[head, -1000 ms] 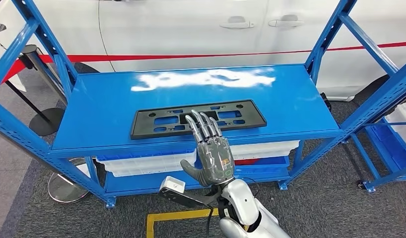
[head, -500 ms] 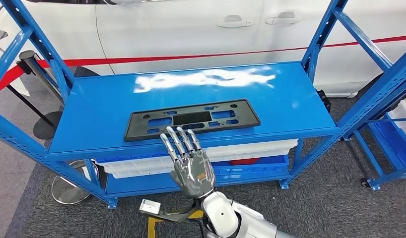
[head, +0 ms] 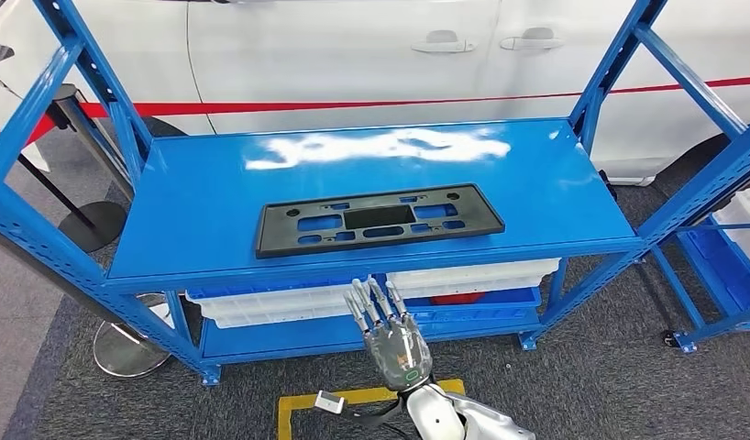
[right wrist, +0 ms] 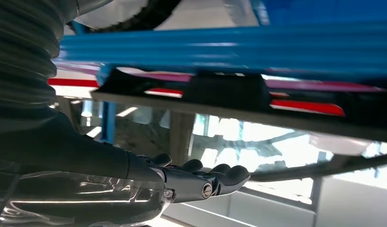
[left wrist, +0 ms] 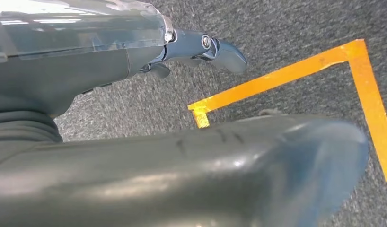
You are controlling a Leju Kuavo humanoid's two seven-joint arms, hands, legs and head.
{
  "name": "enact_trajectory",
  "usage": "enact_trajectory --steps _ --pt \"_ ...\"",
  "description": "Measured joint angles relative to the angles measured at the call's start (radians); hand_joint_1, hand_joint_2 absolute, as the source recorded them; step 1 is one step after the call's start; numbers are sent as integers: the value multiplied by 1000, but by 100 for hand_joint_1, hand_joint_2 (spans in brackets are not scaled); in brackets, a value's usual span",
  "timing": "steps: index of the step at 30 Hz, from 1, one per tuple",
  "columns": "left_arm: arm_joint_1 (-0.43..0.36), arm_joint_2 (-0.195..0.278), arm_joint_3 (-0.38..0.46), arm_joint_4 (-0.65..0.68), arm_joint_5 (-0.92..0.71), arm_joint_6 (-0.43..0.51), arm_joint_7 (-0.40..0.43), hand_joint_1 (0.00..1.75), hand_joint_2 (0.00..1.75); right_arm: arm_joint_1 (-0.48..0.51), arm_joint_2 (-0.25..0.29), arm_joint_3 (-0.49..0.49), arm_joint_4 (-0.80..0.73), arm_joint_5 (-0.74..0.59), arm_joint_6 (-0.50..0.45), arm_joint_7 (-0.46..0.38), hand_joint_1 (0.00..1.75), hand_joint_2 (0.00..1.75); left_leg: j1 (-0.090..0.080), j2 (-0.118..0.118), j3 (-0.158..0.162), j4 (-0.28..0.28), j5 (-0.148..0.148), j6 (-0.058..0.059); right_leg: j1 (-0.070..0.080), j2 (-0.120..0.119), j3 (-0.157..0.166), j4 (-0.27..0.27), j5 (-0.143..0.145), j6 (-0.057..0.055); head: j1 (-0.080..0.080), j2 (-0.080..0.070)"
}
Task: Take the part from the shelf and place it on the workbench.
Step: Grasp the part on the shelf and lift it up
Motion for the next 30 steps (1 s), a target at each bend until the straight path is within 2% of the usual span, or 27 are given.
enact_trajectory --steps 1,2,3,4,6,8,10,11,12,15,16,17,18,19,21,22,25,26,28,30 --pt "0 2 0 0 0 -1 2 0 0 10 -2 -23 10 3 -2 -8 0 175 -3 0 0 0 0 1 0 0 -14 25 1 -2 0 0" --pt "0 5 1 0 0 -1 3 0 0 19 -3 -47 18 6 -4 -19 0 175 -5 -1 1 1 -1 2 1 0 -8 10 21 -6 0 0" --pt "-1 7 1 0 -1 -1 4 0 0 28 -4 -72 23 8 -6 -33 0 175 -7 -2 3 1 -2 2 4 0 17 -43 56 -12 0 0" --pt "-1 10 1 0 -2 -1 5 0 0 35 -4 -98 25 10 -7 -48 0 175 -9 -2 6 1 -2 2 7 0 53 -118 91 -21 0 0" --pt "-3 13 1 0 -4 -1 5 0 0 45 -4 -145 26 11 -8 -77 0 175 -13 -3 7 1 -4 -3 16 -1 108 -233 132 -33 0 0" --pt "-5 17 1 1 -5 -1 5 0 0 57 -5 -188 23 12 -9 -103 0 175 -14 -1 7 -1 -5 -12 22 -2 119 -258 135 -37 0 0" --pt "-6 23 1 1 -6 -1 5 0 0 76 -5 -238 17 12 -11 -134 0 175 -14 0 9 1 -9 -23 18 -2 122 -267 140 -44 0 0" --pt "-7 27 1 1 -7 -1 5 0 0 83 -3 -267 12 13 -12 -153 0 175 -14 0 4 16 -21 -28 14 -3 125 -272 142 -50 0 0" --pt "-8 32 1 1 -7 -1 5 0 0 90 0 -295 5 13 -12 -177 0 175 -13 1 -12 52 -45 -33 11 -5 127 -277 145 -55 0 0" --pt "-8 41 3 1 -7 2 9 0 0 109 19 -390 -17 14 -14 -309 0 175 -7 2 -100 242 -134 -45 11 -6 127 -277 145 -61 -1 0" --pt "-8 43 5 1 -5 3 11 0 0 116 30 -421 -24 15 -14 -363 0 175 -6 2 -118 280 -142 -48 12 -6 127 -276 145 -61 -1 0" --pt "-8 46 7 1 -3 4 13 0 0 120 42 -451 -30 15 -14 -410 0 175 -5 2 -119 279 -129 -49 12 -6 127 -275 144 -61 -1 0" --pt "-8 50 9 1 0 4 14 0 0 123 55 -479 -37 15 -14 -452 0 175 -4 2 -101 239 -99 -50 12 -5 127 -273 143 -59 -1 0" --pt "-9 53 11 1 2 5 15 0 0 124 70 -507 -43 15 -14 -489 0 175 -3 3 -69 170 -61 -49 12 -5 128 -270 141 -57 -1 0" --pt "-11 57 17 1 5 6 18 0 0 125 99 -559 -58 15 -14 -543 0 175 -5 5 -10 46 -14 -42 15 -3 126 -263 136 -49 -1 0" --pt "-13 57 19 1 6 6 19 0 0 125 112 -580 -64 15 -15 -560 0 175 -6 5 3 15 -7 -36 16 -3 125 -260 135 -44 0 0" --pt "-14 58 24 1 7 7 23 0 0 125 140 -620 -78 15 -16 -579 0 175 -9 3 4 2 -3 -15 17 -3 122 -259 136 -28 0 0" --pt "-14 58 25 1 7 7 24 0 0 125 147 -629 -82 15 -17 -581 0 175 -8 3 5 -1 -1 -8 15 -3 118 -249 127 -22 0 0" --pt "-15 58 27 2 7 8 24 0 0 126 155 -644 -88 15 -18 -582 0 175 -6 3 4 -5 4 2 12 -2 84 -172 77 -13 0 0" --pt "-16 59 28 2 8 9 25 0 0 128 161 -654 -89 15 -18 -586 0 175 -7 3 2 -5 4 6 11 -2 20 -37 13 -7 0 0"
